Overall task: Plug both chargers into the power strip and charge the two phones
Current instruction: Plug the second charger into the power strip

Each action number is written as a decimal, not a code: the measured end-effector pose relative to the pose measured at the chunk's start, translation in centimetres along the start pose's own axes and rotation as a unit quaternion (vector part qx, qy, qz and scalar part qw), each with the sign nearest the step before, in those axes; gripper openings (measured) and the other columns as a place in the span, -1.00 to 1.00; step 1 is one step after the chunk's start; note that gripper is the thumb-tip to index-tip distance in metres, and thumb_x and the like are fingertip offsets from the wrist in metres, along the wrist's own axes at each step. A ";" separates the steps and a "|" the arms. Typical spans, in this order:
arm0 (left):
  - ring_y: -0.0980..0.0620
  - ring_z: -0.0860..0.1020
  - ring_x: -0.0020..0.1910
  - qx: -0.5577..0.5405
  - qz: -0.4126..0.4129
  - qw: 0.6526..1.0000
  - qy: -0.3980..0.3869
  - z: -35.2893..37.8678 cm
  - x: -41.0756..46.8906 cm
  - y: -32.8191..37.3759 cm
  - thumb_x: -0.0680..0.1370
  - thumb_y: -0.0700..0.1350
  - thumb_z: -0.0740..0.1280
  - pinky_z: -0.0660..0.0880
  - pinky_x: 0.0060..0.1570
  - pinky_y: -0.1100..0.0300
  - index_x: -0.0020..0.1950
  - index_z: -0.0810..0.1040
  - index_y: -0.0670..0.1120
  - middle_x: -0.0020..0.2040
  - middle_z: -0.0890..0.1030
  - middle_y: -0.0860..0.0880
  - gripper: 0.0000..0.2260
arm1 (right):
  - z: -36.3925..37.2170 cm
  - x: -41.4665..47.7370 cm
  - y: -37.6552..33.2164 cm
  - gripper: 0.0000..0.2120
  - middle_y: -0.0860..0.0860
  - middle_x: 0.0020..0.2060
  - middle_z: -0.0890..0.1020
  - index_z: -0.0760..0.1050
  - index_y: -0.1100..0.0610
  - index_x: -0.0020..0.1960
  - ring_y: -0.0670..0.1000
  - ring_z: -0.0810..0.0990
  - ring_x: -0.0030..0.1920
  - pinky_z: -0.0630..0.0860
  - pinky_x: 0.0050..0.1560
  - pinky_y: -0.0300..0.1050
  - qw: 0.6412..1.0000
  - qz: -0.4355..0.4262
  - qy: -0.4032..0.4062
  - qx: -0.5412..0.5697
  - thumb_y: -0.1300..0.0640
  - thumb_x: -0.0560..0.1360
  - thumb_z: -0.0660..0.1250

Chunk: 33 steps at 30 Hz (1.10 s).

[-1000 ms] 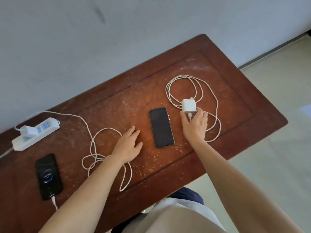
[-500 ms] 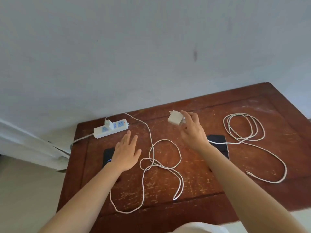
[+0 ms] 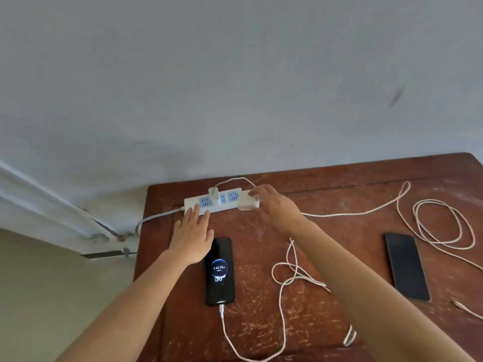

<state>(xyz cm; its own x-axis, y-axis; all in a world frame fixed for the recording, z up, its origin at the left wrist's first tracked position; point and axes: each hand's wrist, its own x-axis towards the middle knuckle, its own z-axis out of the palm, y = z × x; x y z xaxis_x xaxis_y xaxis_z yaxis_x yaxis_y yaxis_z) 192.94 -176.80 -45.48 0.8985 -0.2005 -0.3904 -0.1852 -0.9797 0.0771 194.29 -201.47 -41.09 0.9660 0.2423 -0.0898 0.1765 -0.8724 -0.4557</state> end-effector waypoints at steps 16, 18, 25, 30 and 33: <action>-0.22 -0.12 0.63 -0.017 0.043 0.999 0.025 4.2 4.5 -2.5 0.68 -0.01 0.09 0.01 0.58 -0.15 0.64 -0.06 -0.06 0.67 -0.11 -0.16 -0.43 | 1.9 6.1 -1.3 -0.39 0.14 0.47 0.37 0.42 0.11 0.46 0.20 0.58 0.25 0.68 -0.02 0.05 0.966 -0.094 -0.114 -0.210 0.40 0.46 0.43; -0.22 -0.11 0.63 -0.024 0.045 0.998 0.028 4.2 4.5 -2.5 0.67 -0.02 0.11 0.01 0.57 -0.15 0.64 -0.04 -0.07 0.67 -0.09 -0.17 -0.42 | 1.6 6.7 -1.5 -0.39 0.16 0.45 0.39 0.42 0.12 0.47 0.20 0.58 0.24 0.65 -0.02 0.03 0.951 -0.130 -0.139 -0.243 0.40 0.46 0.44; -0.22 -0.11 0.63 -0.046 0.037 0.998 0.036 4.2 4.4 -2.2 0.65 -0.04 0.17 0.00 0.56 -0.16 0.64 -0.01 -0.07 0.67 -0.07 -0.17 -0.40 | 0.1 9.5 -2.1 -0.46 0.05 0.37 0.57 0.44 0.05 0.47 0.12 0.59 0.25 0.56 0.11 -0.03 0.968 -0.076 -0.179 -0.157 0.32 0.53 0.39; -0.21 -0.11 0.63 -0.057 0.039 0.996 0.047 4.6 4.4 -2.4 0.64 -0.05 0.19 0.00 0.57 -0.15 0.64 0.00 -0.07 0.67 -0.07 -0.16 -0.38 | 0.4 10.1 -2.9 -0.51 0.06 0.35 0.58 0.43 0.08 0.48 0.14 0.61 0.22 0.56 0.09 -0.02 0.952 -0.130 -0.185 -0.207 0.20 0.56 0.40; -0.21 -0.10 0.63 -0.070 0.041 0.995 0.054 4.8 4.4 -2.4 0.64 -0.05 0.21 -0.01 0.57 -0.14 0.64 0.02 -0.07 0.67 -0.06 -0.16 -0.38 | 0.3 10.1 -3.1 -0.52 0.08 0.44 0.51 0.39 0.11 0.51 0.17 0.57 0.31 0.55 0.19 0.03 0.947 -0.137 -0.185 -0.224 0.04 0.63 0.33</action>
<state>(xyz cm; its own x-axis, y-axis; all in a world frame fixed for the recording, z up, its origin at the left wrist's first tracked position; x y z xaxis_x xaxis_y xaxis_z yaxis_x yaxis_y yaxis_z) 195.47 -175.32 -51.80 0.9214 -0.2717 -0.2780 -0.2089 -0.9492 0.2354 203.42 -196.19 -40.87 0.7545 0.5457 -0.3647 0.5536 -0.8276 -0.0929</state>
